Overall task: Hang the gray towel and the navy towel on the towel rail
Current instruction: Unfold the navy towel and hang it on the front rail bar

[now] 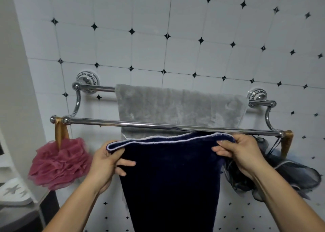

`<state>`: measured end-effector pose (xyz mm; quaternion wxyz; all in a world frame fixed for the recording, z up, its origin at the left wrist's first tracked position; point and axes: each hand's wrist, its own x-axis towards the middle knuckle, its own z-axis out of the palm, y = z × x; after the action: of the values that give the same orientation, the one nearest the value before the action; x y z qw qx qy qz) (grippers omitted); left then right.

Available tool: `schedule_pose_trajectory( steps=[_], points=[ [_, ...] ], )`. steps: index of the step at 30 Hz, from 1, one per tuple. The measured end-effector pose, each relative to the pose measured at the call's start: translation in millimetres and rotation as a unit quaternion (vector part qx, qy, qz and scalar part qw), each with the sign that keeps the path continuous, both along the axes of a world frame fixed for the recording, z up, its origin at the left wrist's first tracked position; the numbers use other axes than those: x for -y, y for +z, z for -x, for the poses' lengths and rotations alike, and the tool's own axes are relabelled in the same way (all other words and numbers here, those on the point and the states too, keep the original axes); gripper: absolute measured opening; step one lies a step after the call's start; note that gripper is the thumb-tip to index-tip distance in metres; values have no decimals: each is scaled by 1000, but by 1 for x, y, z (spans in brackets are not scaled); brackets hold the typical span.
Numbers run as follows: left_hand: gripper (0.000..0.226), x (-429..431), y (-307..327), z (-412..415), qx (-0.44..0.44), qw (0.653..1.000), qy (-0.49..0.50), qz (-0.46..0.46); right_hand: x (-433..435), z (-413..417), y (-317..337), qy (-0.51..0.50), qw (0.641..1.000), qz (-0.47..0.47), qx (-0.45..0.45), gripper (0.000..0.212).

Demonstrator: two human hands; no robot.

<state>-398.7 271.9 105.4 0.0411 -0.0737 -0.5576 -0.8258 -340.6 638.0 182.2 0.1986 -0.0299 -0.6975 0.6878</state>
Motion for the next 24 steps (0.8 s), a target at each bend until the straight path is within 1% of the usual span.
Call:
schedule_pose_trajectory(
  steps=[3,4,6,8,11,14,18,21,22,24],
  points=[
    [15,-5,-12,-2,8,1000,-21,3,-1,0,1,-1,1000,20,0,10],
    [19,-7,-13,-2,6,1000,-26,9,-2,0,2,0,1000,24,3,11],
    [34,-7,-17,-3,10,999,-48,17,-5,0,4,-2,999,36,8,11],
    [43,-12,-24,-6,33,997,-72,20,-6,-1,4,2,999,45,10,13],
    [41,-26,-39,-14,78,992,-92,22,-5,-1,5,5,999,50,16,13],
    [39,-35,-44,-15,110,990,-88,-18,-6,-2,3,2,999,48,12,14],
    [35,-35,-24,-9,48,996,-54,-57,-16,-2,-1,-18,999,40,1,10],
    [40,-42,3,-9,14,995,-47,-85,-26,-2,-7,-30,998,57,-5,7],
    [40,-46,12,-10,10,995,-44,-93,-28,-3,-10,-30,998,62,0,8],
    [35,-52,26,-10,-4,993,-32,-111,-33,-4,-17,-20,997,72,16,14]
  ],
)
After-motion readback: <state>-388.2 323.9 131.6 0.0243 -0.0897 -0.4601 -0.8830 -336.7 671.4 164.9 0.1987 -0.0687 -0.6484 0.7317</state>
